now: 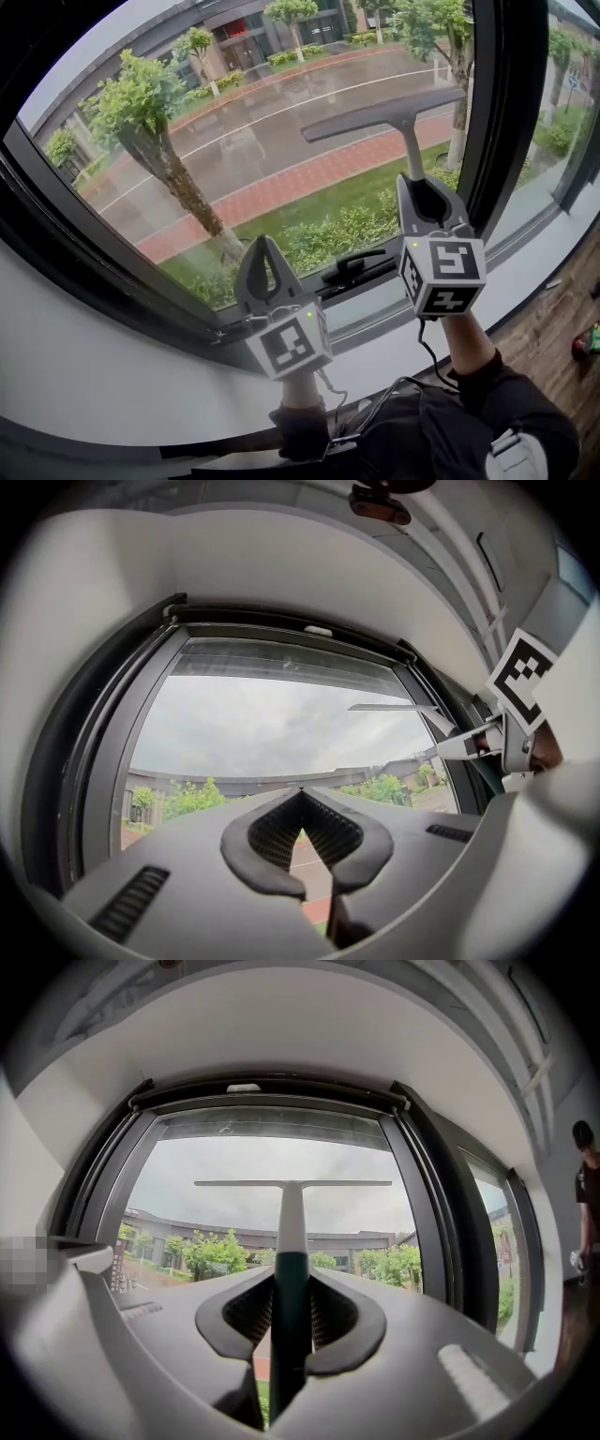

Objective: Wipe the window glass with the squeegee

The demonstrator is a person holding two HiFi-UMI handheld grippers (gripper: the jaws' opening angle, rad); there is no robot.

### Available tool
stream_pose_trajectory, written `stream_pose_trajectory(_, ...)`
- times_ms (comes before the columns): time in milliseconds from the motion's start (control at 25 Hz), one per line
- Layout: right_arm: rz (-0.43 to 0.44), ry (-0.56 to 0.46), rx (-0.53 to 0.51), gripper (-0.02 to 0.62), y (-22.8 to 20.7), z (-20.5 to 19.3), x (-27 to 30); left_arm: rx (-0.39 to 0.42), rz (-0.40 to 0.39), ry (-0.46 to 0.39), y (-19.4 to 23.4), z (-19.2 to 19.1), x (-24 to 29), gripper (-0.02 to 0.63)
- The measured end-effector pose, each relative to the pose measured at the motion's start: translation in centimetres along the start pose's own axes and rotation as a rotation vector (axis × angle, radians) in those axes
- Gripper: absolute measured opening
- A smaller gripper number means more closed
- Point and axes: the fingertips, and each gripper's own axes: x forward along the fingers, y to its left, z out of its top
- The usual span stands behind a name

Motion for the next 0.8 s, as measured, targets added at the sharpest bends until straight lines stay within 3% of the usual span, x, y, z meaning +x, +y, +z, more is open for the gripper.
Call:
stream_pose_trajectory(360,0.003,-0.05,-0.007,0.072,-2.6,3.5,2.3,0.041,-0.058,-0.106,-2.2,5.9,4.6,0.0)
stream_pose_trajectory(640,0.033,-0.094,-0.009,0.072,-7.4,10.0,4.8,0.012,-0.034,-0.139,-3.8,8.0,5.2,0.0)
stream_pose_trajectory(800,0.003,-0.116,-0.038,0.072,-10.4,13.9,6.6,0.03,-0.078,-0.119,-5.7,8.2,6.0,0.0)
